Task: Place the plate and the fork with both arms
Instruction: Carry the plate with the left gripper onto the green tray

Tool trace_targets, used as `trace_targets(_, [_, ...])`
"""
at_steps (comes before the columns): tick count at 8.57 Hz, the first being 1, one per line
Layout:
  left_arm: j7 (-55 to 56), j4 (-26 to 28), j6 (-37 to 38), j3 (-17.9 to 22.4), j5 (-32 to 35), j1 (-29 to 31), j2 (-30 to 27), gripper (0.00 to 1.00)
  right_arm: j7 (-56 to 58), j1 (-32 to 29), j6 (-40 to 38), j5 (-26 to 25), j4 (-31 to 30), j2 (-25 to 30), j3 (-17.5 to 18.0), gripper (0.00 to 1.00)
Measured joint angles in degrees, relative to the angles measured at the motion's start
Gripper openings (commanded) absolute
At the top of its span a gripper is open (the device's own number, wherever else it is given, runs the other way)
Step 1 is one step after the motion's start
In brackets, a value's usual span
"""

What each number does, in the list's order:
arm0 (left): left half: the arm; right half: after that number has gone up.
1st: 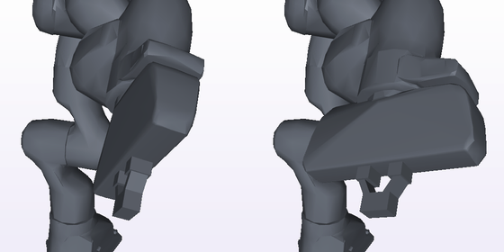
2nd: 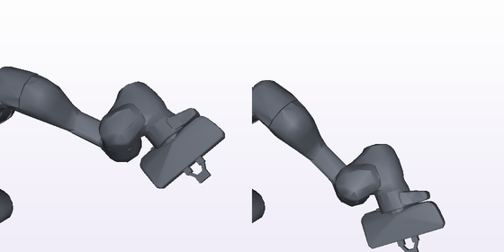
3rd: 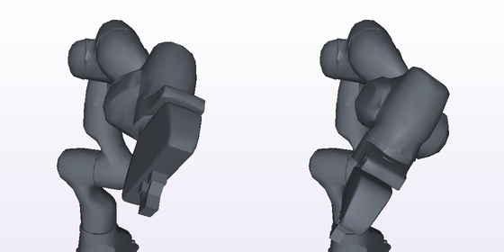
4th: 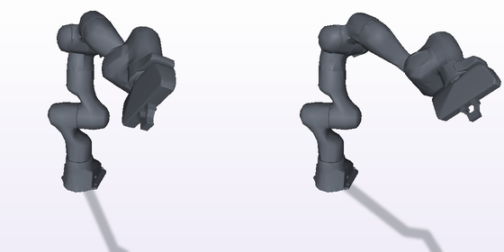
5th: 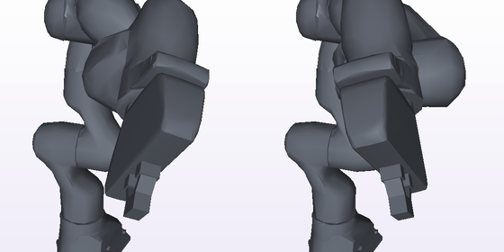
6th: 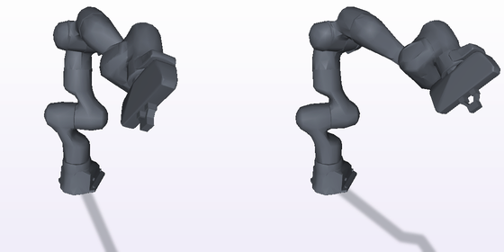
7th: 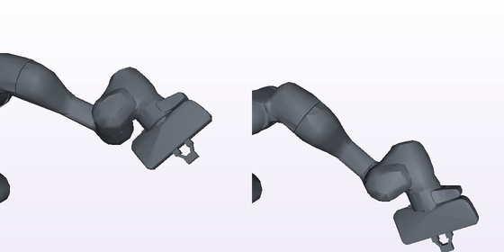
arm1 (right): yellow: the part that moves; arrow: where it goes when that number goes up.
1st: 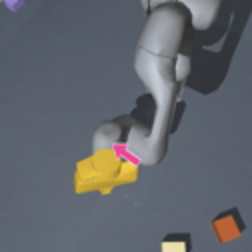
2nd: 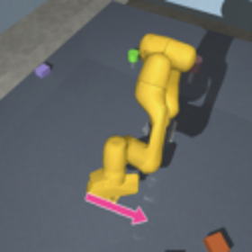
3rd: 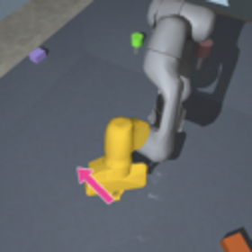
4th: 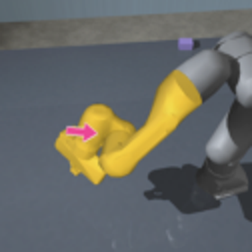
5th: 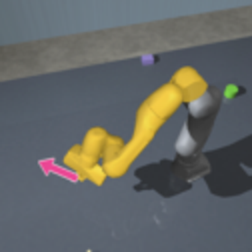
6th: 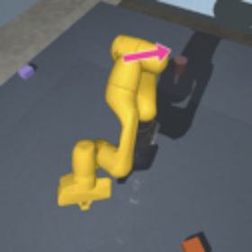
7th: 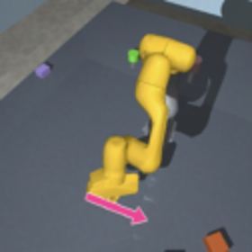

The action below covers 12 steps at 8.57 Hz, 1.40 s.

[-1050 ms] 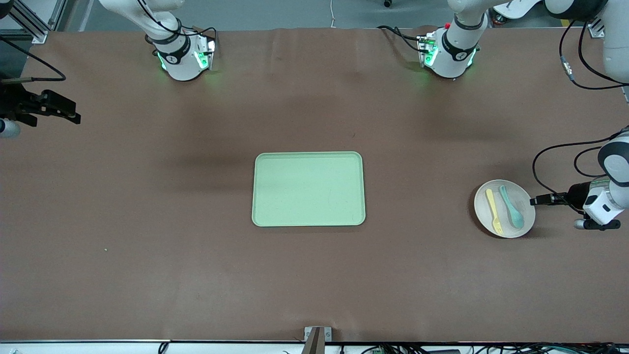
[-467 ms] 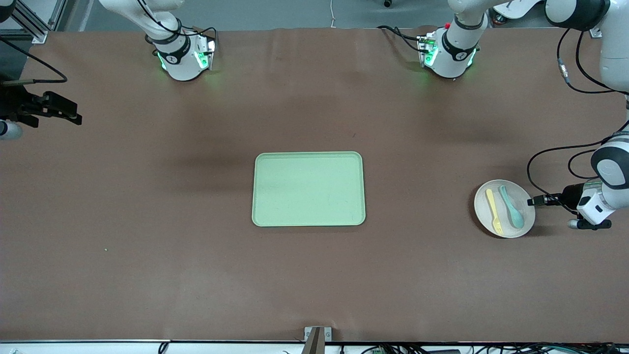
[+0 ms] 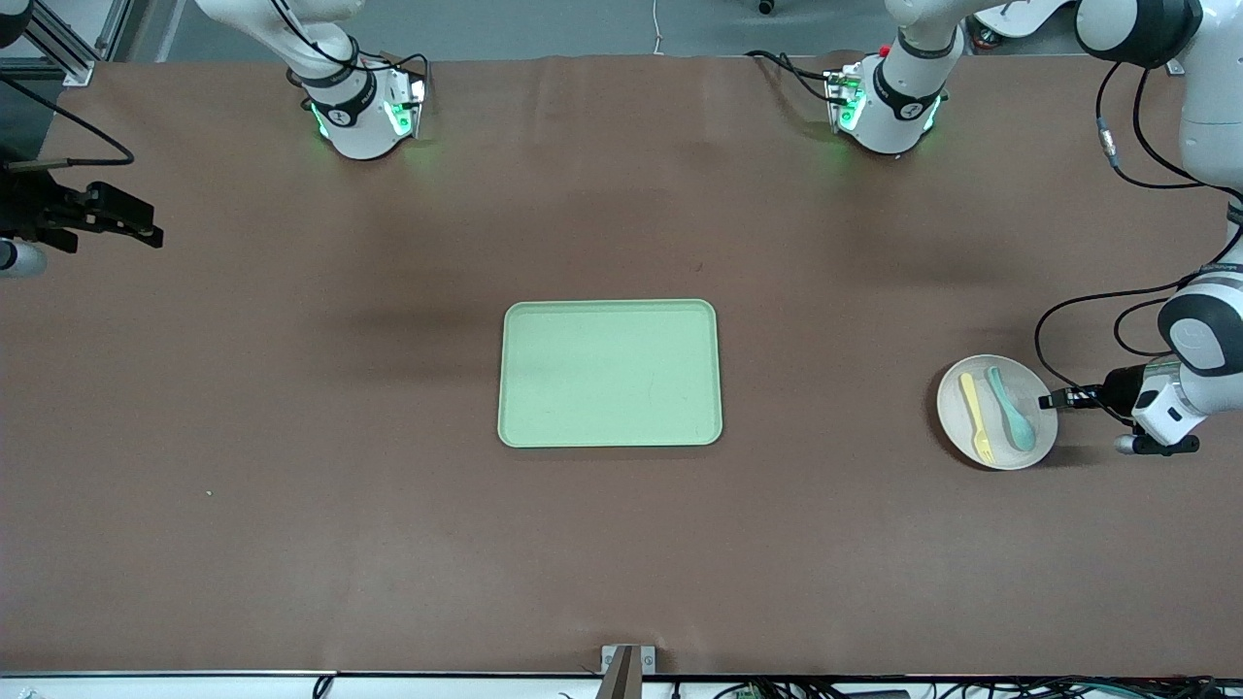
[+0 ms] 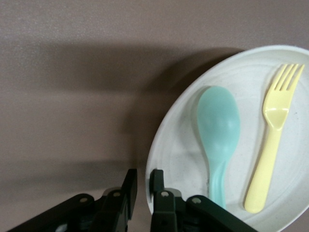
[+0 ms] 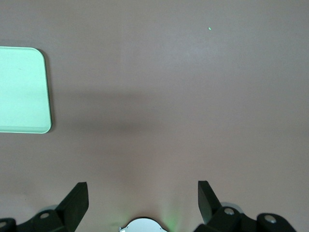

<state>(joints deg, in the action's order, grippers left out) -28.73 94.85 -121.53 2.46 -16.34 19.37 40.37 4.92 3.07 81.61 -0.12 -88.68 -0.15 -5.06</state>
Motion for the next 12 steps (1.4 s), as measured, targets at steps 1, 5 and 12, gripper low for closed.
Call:
trace_targets(1, [-0.05, 0.00, 0.00, -0.10, -0.05, -0.05, 0.00, 0.03, -0.09, 0.02, 0.07, 0.00, 0.00, 0.00, 0.01, 1.00])
trace_targets(5, [-0.85, -0.46, 0.00, -1.68, -0.32, -0.37, -0.59, 0.00, -0.17, 0.04, 0.08, 0.00, 0.00, 0.00, 0.04, 1.00])
trace_targets(12, [9.88, -1.28, 0.38, -15.21, -0.33, -7.67, -5.87, 0.00, -0.25, 0.08, 1.18, 0.00, -0.11, -0.27, 0.08, 1.00])
